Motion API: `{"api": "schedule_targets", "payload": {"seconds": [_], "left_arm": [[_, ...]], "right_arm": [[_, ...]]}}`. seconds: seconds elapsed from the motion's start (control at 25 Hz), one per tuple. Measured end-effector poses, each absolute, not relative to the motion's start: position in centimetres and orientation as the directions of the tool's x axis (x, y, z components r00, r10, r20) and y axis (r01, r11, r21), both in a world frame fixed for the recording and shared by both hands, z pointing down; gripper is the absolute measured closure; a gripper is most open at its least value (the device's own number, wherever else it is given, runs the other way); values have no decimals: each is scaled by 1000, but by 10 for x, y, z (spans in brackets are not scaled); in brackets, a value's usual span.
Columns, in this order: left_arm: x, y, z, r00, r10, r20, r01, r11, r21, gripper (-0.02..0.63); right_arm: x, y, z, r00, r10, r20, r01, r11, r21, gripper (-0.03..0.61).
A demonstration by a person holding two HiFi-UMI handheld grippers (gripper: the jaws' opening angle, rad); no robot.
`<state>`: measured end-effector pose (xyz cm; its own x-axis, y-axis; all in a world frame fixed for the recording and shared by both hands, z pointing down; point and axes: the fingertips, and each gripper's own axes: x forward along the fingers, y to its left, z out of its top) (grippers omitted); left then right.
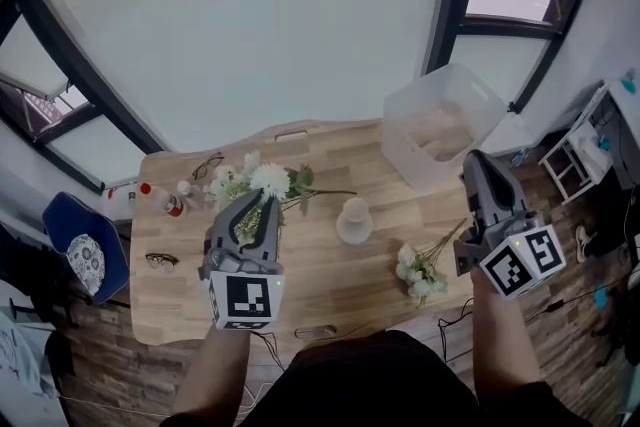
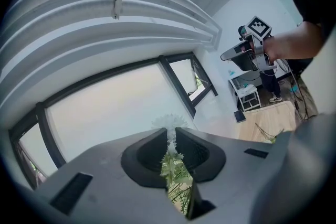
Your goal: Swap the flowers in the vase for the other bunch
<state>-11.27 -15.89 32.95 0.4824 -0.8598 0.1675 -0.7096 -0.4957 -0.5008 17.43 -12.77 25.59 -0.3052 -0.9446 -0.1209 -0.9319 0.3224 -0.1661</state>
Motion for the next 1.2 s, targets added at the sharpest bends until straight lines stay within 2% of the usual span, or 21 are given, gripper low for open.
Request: {"api": "schedule_targets", "payload": {"seconds": [1.2], "left_arm": [[-96,-141,348,503,-832,234,-648,-542,-535,563]], "right_arm": [[180,-124,284,-302,-949,-94,-921,315,-228,549]]}}
